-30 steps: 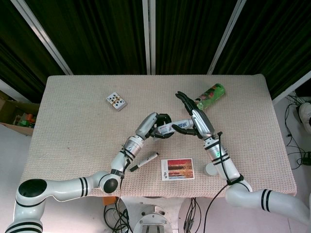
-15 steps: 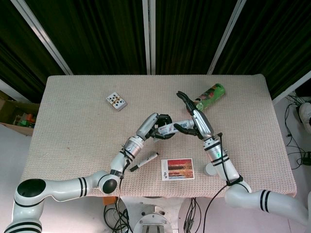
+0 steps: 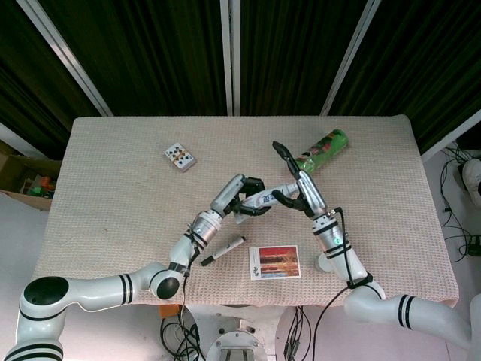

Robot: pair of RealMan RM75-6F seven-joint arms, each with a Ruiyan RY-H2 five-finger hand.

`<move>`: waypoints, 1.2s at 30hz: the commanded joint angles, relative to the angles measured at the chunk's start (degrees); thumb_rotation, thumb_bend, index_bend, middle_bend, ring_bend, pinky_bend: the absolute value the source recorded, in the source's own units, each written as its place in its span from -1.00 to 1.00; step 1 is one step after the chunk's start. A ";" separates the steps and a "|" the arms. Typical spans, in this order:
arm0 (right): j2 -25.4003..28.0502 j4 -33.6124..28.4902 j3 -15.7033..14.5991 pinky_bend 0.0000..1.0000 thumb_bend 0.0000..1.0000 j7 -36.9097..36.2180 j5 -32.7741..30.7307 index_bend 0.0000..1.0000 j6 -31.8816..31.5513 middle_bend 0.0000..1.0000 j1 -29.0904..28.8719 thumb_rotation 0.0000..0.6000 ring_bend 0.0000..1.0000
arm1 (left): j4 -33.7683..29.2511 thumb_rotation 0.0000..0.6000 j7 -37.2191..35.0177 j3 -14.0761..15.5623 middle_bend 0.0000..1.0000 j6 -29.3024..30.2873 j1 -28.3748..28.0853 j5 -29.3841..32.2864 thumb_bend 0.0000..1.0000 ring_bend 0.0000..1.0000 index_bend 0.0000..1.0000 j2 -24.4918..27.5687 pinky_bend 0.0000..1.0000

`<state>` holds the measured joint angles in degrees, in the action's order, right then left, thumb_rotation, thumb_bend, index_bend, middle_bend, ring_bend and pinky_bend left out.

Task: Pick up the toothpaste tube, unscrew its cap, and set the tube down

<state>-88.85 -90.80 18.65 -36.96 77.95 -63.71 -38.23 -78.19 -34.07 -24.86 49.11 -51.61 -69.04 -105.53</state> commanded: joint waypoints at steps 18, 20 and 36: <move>-1.73 1.02 -0.33 -1.00 -1.00 -2.47 0.63 -1.00 0.56 -1.00 -0.94 -0.51 -1.00 | -0.33 1.00 0.23 1.09 0.75 -1.02 -0.79 0.19 -0.38 0.55 0.75 0.58 0.60; -1.96 1.26 -0.43 -1.00 -1.00 -2.90 0.68 -1.00 0.62 -1.00 -0.99 -0.51 -1.00 | -0.18 1.00 -0.27 1.13 0.75 -0.99 -0.80 0.00 -0.38 0.55 0.75 0.53 0.60; 5.60 -1.85 1.17 -1.00 -1.00 -1.95 2.98 -1.00 -7.50 -1.00 3.81 -0.50 -1.00 | -0.60 1.00 0.50 4.25 0.75 -1.88 2.12 -1.06 -0.38 0.55 0.75 7.36 0.60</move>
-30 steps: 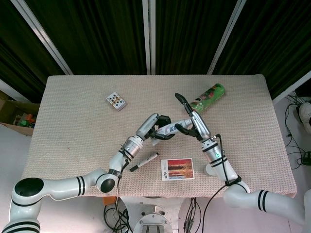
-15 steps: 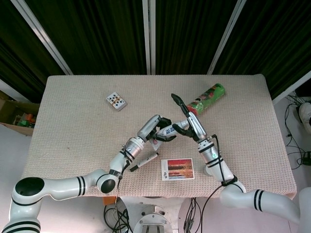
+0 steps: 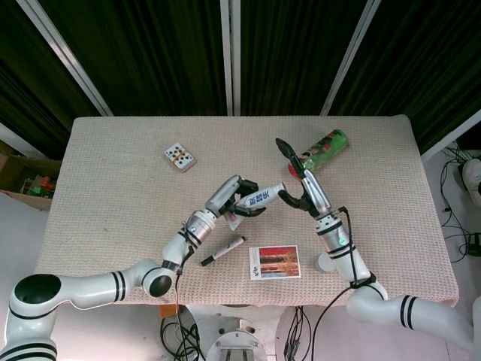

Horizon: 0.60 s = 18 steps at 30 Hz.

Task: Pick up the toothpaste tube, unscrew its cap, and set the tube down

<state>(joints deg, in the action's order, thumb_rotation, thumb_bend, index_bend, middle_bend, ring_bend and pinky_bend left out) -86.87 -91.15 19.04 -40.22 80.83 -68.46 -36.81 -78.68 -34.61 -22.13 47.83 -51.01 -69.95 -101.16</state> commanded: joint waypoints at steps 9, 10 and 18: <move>11.46 -2.54 -0.57 -1.00 -0.98 3.53 -0.82 -1.00 -7.66 -1.00 9.08 -0.51 -1.00 | 2.36 1.00 7.59 8.28 0.75 -3.50 5.18 -1.35 -0.38 0.55 0.75 12.15 0.61; 11.69 -2.45 -0.85 -1.00 -0.98 3.52 -0.74 -1.00 -8.00 -1.00 9.55 -0.50 -1.00 | 2.42 1.00 8.45 8.99 0.75 -3.86 5.31 -1.62 -0.38 0.55 0.75 12.75 0.61; 10.61 -0.63 -1.99 -1.00 -0.99 2.59 -1.32 -1.00 -8.68 -1.00 11.13 -0.50 -1.00 | 2.56 1.00 14.39 13.90 0.19 -7.04 4.59 -5.03 -0.62 0.04 0.06 14.39 0.18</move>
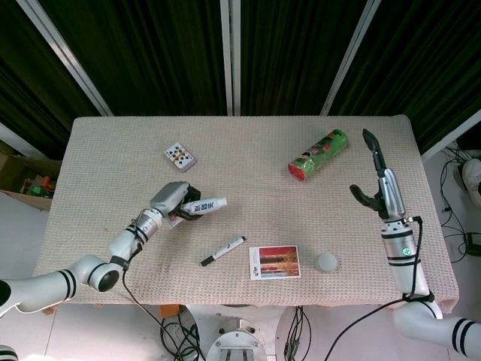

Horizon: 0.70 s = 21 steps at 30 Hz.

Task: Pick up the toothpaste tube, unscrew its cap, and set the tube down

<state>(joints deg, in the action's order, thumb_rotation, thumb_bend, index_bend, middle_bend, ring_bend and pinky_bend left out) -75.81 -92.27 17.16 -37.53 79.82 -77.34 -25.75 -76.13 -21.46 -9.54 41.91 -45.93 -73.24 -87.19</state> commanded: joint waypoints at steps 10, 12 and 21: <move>-0.41 1.16 -0.80 -1.00 -1.00 4.16 -0.17 -1.00 -0.63 -1.00 1.09 -0.51 -1.00 | -0.62 -0.74 8.95 0.47 -0.81 12.80 3.34 -5.08 -0.99 -0.83 -0.95 0.18 -0.60; 0.19 1.42 -1.59 -1.00 -1.00 6.32 0.30 -1.00 -1.25 -1.00 1.84 -0.51 -1.00 | -2.28 -0.77 9.89 0.70 -0.81 15.29 4.94 -5.27 -1.00 -0.83 -0.94 1.93 -0.60; 1.27 4.72 -9.00 -1.00 -0.94 33.89 -2.66 -1.00 -7.63 -1.00 10.72 -0.51 -1.00 | -4.77 -0.77 20.52 6.78 -0.81 36.61 21.24 -6.68 -1.00 -0.83 -0.90 8.72 -0.62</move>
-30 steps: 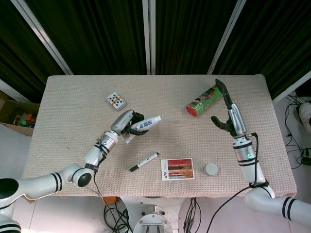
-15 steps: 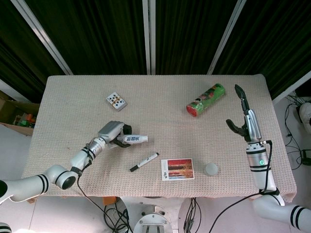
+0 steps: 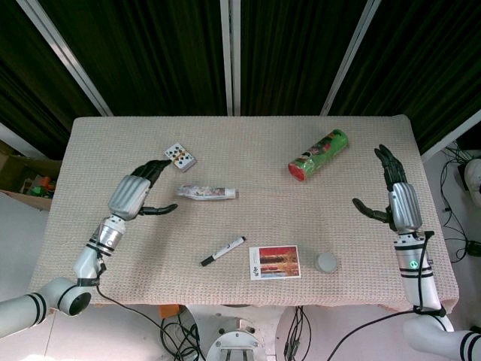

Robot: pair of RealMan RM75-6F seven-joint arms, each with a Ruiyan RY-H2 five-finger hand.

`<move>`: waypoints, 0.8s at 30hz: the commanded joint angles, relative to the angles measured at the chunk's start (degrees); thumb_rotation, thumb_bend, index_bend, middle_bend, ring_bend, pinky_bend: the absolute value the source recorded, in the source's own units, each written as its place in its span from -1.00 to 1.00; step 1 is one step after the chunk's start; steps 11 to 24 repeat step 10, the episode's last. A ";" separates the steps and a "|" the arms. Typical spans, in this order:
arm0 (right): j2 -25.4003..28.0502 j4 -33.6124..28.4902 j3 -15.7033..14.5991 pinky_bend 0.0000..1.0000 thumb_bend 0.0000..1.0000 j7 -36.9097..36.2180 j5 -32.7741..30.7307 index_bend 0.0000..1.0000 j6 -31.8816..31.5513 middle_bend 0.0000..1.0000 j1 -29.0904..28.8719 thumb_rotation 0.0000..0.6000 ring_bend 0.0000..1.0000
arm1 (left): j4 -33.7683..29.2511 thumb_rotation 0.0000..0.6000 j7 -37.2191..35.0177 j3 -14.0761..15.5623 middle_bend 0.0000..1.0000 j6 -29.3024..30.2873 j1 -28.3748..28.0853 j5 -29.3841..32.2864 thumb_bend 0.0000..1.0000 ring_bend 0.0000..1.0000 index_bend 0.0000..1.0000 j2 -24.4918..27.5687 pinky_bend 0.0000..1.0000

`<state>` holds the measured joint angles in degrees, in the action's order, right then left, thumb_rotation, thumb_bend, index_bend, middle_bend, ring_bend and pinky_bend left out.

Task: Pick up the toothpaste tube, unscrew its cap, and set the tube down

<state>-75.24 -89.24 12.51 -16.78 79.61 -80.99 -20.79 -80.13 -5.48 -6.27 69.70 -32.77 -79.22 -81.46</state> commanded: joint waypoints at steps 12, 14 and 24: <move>1.13 2.77 -7.13 -1.00 -0.93 14.98 -4.99 -1.00 -6.21 -1.00 12.49 -0.51 -1.00 | 2.30 -0.84 -0.42 7.73 -0.81 16.62 19.24 -1.18 -1.00 -0.83 -0.87 4.00 -0.64; 1.13 2.77 -7.13 -1.00 -0.93 14.98 -4.99 -1.00 -6.21 -1.00 12.49 -0.51 -1.00 | 2.30 -0.84 -0.42 7.73 -0.81 16.62 19.24 -1.18 -1.00 -0.83 -0.87 4.00 -0.64; 1.13 2.77 -7.13 -1.00 -0.93 14.98 -4.99 -1.00 -6.21 -1.00 12.49 -0.51 -1.00 | 2.30 -0.84 -0.42 7.73 -0.81 16.62 19.24 -1.18 -1.00 -0.83 -0.87 4.00 -0.64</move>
